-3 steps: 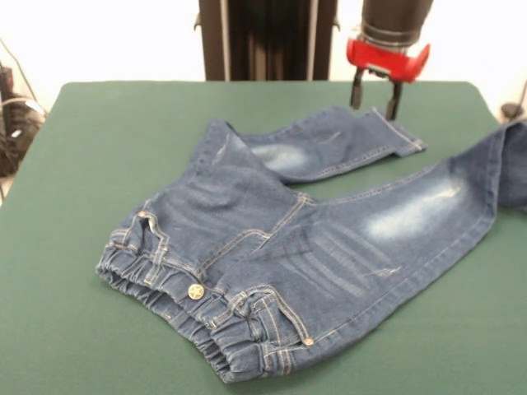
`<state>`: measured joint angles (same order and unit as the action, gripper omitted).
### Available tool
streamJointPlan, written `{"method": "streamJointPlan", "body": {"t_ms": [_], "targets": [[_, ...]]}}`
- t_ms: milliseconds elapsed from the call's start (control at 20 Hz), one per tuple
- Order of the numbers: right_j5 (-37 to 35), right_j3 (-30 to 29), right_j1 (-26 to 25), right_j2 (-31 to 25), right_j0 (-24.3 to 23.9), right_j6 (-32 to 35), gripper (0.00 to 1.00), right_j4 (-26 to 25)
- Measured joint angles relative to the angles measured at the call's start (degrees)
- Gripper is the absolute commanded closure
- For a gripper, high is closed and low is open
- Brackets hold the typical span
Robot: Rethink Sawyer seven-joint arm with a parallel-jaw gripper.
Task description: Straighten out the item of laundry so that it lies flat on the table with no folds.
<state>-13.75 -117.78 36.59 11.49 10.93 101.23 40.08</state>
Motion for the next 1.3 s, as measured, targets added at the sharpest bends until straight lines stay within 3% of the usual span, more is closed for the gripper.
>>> {"method": "streamJointPlan", "body": {"t_ms": [600, 900, 1300], "targets": [[-5.7, 2.1, 6.2, 4.6, -2.4, 1.8, 0.00, -0.1], [-5.7, 2.1, 6.8, 4.6, -4.9, 1.8, 0.00, -0.1], [-4.4, 1.8, 6.9, 4.5, -4.8, 1.8, 0.00, -0.1]]}}
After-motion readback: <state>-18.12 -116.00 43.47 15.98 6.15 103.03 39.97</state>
